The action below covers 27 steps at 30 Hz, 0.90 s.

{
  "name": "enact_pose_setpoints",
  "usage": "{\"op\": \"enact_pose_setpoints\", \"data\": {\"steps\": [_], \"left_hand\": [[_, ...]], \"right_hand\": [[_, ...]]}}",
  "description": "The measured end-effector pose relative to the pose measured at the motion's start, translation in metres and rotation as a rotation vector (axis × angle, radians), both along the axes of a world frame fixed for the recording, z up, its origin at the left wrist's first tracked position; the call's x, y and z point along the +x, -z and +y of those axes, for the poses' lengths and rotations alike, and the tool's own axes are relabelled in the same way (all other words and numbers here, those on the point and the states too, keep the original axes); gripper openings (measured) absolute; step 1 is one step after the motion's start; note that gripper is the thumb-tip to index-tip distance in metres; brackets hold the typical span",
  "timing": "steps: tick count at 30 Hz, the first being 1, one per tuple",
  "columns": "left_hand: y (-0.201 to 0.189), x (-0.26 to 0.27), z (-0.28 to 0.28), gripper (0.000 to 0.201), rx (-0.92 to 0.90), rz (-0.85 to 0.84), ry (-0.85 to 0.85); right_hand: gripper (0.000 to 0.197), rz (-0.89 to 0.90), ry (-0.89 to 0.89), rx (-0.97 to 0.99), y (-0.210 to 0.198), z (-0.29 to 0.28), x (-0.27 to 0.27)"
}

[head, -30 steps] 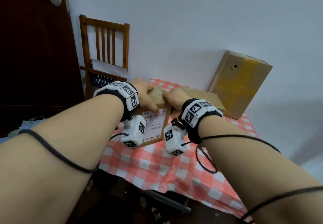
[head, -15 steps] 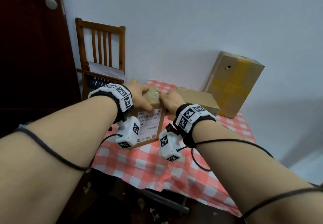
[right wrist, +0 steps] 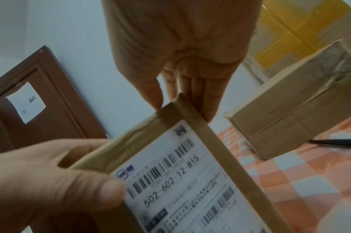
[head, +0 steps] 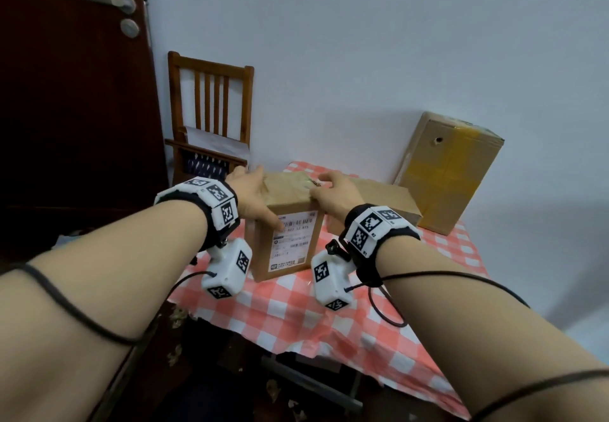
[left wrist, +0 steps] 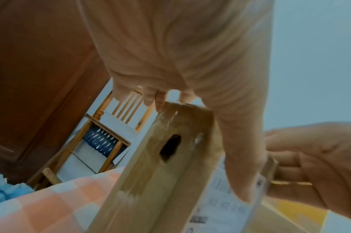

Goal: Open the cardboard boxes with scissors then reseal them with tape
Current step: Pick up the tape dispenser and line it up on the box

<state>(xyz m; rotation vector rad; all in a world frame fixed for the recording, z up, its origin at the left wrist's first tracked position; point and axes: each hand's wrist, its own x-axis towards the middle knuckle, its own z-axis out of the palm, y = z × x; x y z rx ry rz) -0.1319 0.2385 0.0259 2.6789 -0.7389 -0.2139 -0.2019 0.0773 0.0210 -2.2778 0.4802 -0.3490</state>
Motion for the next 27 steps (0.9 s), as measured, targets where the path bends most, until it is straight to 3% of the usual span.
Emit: {"op": "enact_pose_setpoints", "data": {"steps": [2,4,6,10,15,19,27], "left_hand": [[-0.002,-0.003,-0.009,0.119,0.04,-0.046,0.029],[-0.006,-0.003,-0.016,0.092,0.096,-0.08,0.045],[-0.009,-0.004,-0.02,0.075,0.191,-0.157,0.045],[-0.007,-0.013,-0.031,0.081,0.276,-0.253,0.078],[-0.01,-0.046,-0.064,0.071,0.069,-0.357,0.272],[-0.003,-0.07,-0.098,0.051,-0.049,-0.299,0.396],[0.023,-0.093,-0.145,0.052,0.042,-0.187,0.442]], "right_hand": [[0.045,0.047,-0.131,-0.049,-0.001,0.002,-0.006],[0.036,0.089,-0.198,-0.088,-0.004,0.002,-0.013],[0.019,-0.001,-0.122,-0.04,-0.01,-0.004,-0.018],[0.02,-0.119,0.079,0.056,-0.015,-0.029,-0.029],[0.012,0.042,0.18,-0.12,-0.001,-0.069,-0.059],[0.024,0.159,0.246,-0.182,0.011,-0.102,-0.092],[0.03,0.53,0.274,-0.322,0.042,-0.135,-0.13]]}}
